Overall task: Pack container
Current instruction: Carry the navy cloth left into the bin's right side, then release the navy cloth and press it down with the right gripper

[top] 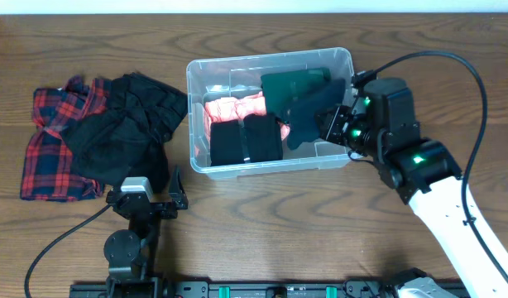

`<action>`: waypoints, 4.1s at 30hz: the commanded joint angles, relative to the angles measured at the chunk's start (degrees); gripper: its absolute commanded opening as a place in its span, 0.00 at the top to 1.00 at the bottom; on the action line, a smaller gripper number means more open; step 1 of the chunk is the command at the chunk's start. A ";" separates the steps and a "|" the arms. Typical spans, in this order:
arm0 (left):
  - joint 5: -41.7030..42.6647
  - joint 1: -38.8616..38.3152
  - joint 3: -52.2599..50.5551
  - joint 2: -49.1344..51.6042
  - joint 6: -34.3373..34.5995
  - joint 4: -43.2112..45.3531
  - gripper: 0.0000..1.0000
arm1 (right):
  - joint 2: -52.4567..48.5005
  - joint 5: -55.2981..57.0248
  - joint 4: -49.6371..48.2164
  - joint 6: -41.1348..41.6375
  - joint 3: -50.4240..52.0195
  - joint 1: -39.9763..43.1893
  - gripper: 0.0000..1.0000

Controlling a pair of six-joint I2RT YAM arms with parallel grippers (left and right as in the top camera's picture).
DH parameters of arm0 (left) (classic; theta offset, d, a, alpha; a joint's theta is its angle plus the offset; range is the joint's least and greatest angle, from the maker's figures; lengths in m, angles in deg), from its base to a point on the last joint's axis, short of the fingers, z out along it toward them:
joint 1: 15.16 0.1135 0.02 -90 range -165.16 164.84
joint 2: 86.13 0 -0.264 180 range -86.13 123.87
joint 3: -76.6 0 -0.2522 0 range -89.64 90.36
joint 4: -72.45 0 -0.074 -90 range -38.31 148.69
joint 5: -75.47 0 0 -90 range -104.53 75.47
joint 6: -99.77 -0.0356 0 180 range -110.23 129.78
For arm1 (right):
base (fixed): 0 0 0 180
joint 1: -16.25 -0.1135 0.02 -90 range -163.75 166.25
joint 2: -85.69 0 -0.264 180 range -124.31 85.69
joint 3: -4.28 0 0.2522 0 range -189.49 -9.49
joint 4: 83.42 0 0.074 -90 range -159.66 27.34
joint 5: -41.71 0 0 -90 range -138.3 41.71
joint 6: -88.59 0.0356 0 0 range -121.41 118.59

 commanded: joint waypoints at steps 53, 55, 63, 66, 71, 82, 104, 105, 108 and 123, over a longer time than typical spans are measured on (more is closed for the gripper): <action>0.66 0.31 -0.98 -0.11 -0.94 -1.95 0.02 | -24.90 1.66 -6.95 -30.42 2.45 -1.95 0.87; 0.66 0.28 -0.98 -0.11 -0.94 -1.92 0.02 | -26.21 3.93 -6.51 -30.86 2.45 -1.95 0.88; 0.66 0.31 -0.98 -0.11 -0.94 -1.92 0.02 | -28.04 15.80 -3.41 -32.35 2.36 -1.92 0.88; 0.66 0.31 -0.98 -0.11 -0.94 -1.92 0.02 | -28.04 19.08 -2.45 -32.74 1.90 -1.90 0.88; 0.66 0.31 -0.98 -0.11 -0.94 -1.95 0.02 | -28.00 22.75 0.31 -33.29 -1.29 -1.86 0.88; 0.66 0.31 -0.98 -0.11 -0.94 -1.92 0.02 | -28.00 22.01 9.62 -35.30 -14.45 -2.14 0.87; 0.66 0.31 -0.98 -0.11 -0.94 -1.92 0.02 | -31.47 -2.64 4.46 -33.09 -15.76 -7.91 0.96; 0.66 0.28 -0.98 -0.11 -0.94 -1.95 0.02 | -32.44 -1.97 4.59 -33.05 -15.76 -8.00 0.97; 0.66 0.31 -0.98 -0.11 -0.94 -1.92 0.02 | -34.64 2.14 5.73 -32.89 -15.76 -7.93 0.98; 0.66 0.28 -0.98 -0.11 -0.94 -1.92 0.02 | -34.82 15.85 10.80 -34.69 -15.76 -2.27 0.98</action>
